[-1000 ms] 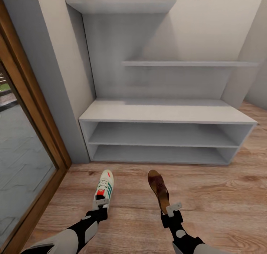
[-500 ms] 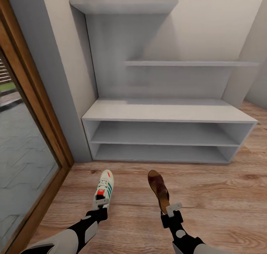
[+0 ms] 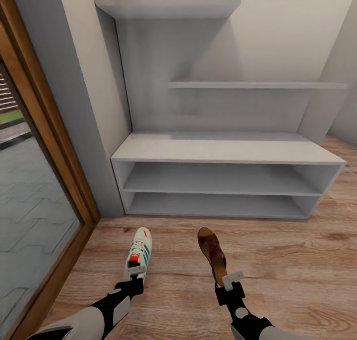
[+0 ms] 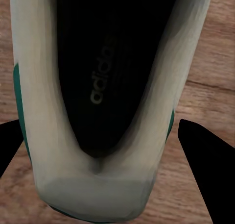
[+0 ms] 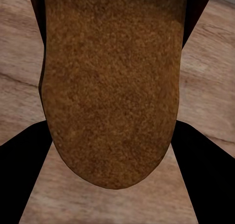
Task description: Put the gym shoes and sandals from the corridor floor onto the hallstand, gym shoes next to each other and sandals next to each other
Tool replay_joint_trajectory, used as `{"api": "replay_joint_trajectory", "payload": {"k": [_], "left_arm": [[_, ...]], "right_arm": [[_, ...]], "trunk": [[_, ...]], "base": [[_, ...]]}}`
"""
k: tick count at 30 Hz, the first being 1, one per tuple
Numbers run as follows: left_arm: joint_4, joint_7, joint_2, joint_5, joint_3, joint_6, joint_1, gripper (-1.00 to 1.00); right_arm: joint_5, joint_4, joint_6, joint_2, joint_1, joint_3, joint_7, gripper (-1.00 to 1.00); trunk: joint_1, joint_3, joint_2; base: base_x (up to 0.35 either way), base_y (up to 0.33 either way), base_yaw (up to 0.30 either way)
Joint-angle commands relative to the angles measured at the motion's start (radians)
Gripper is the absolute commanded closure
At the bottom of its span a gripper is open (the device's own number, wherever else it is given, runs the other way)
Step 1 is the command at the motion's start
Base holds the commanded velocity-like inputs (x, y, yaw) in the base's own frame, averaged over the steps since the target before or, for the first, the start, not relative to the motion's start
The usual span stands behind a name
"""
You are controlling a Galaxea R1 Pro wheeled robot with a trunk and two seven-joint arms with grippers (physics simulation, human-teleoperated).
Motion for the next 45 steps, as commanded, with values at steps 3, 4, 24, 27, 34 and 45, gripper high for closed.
{"api": "replay_joint_trajectory", "payload": {"k": [3,4,24,27,34,45], "left_arm": [[0.0,0.001,0.003,0.0,0.004,-0.003,-0.001,1.0],[0.0,0.0,0.005,-0.001,0.003,-0.002,-0.001,1.0],[0.0,0.003,0.008,-0.007,-0.003,0.0,-0.001,1.0],[-0.002,0.003,0.007,-0.011,-0.015,0.0,-0.001,1.0],[-0.004,0.004,0.009,-0.017,-0.03,-0.001,-0.001,1.0],[0.002,0.003,0.017,-0.02,-0.029,0.0,-0.001,1.0]], "right_arm": [[0.008,0.001,-0.001,0.0,-0.001,0.003,-0.008,1.0],[0.008,0.001,-0.001,0.0,-0.001,0.003,-0.008,1.0],[0.008,0.001,-0.001,-0.003,0.003,0.002,-0.013,1.0],[0.008,0.001,-0.001,-0.003,0.004,0.002,-0.014,1.0],[0.008,0.001,-0.001,-0.002,0.004,0.002,-0.014,1.0],[0.008,-0.03,0.006,0.0,0.004,0.006,-0.008,1.0]], "trunk": [[0.0,-0.001,0.0],[0.0,-0.001,0.0],[0.0,-0.001,0.0],[0.0,-0.001,0.0],[0.0,-0.001,0.0],[0.0,-0.001,0.0]], "base": [[0.0,0.0,0.0],[0.0,0.0,0.0],[0.0,0.0,0.0],[0.0,0.0,0.0],[0.0,0.0,0.0],[0.0,0.0,0.0]]}}
